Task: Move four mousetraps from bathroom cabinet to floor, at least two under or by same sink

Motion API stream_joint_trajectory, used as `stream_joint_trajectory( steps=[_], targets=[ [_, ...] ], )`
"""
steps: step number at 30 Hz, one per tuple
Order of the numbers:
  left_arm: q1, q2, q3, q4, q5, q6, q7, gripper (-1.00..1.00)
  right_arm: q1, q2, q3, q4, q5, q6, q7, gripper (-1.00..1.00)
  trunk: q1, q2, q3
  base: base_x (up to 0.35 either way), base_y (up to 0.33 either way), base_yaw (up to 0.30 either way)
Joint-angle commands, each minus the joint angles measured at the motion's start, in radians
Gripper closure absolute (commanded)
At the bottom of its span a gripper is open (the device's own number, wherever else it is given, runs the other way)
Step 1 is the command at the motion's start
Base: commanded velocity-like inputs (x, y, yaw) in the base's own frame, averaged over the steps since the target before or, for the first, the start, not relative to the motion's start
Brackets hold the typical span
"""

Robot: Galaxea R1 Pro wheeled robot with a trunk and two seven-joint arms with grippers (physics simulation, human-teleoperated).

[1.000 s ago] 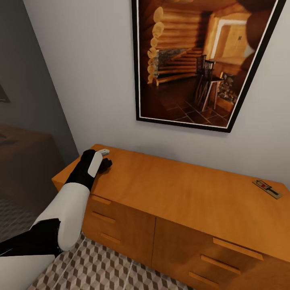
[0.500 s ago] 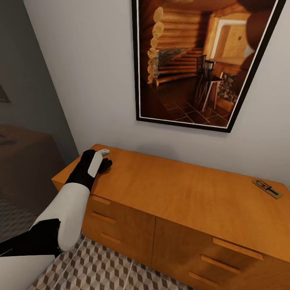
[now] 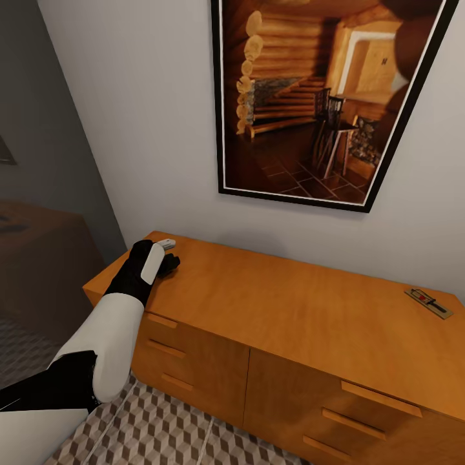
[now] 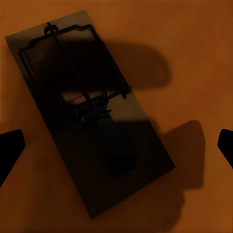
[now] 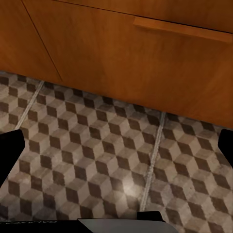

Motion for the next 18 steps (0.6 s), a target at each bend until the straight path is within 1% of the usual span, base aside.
stream_joint_trajectory(
  steps=[1,11,12,18],
  targets=[
    [0.0,0.0,0.004,0.005,0.016,0.001,0.01,-1.0,-0.001,0.0,0.009,0.0,-0.008,-0.002,-0.004,-1.0,0.0,0.0,-0.001,0.0,0.0,0.0],
    [0.0,0.0,0.004,0.005,0.018,0.0,0.011,-1.0,-0.001,0.0,0.009,0.0,-0.006,-0.002,-0.004,-1.0,0.0,0.0,-0.001,0.0,0.0,0.0],
    [0.0,0.0,0.004,0.074,0.019,0.0,0.011,-1.0,-0.001,0.0,0.009,0.0,-0.006,-0.002,-0.003,-1.0,0.0,0.0,-0.001,0.0,0.0,0.0],
    [0.0,0.0,0.004,0.073,0.019,0.0,0.011,-1.0,-0.001,0.0,0.009,0.0,-0.005,-0.002,-0.003,-1.0,0.0,0.0,-0.001,0.0,0.0,0.0]
  ],
)
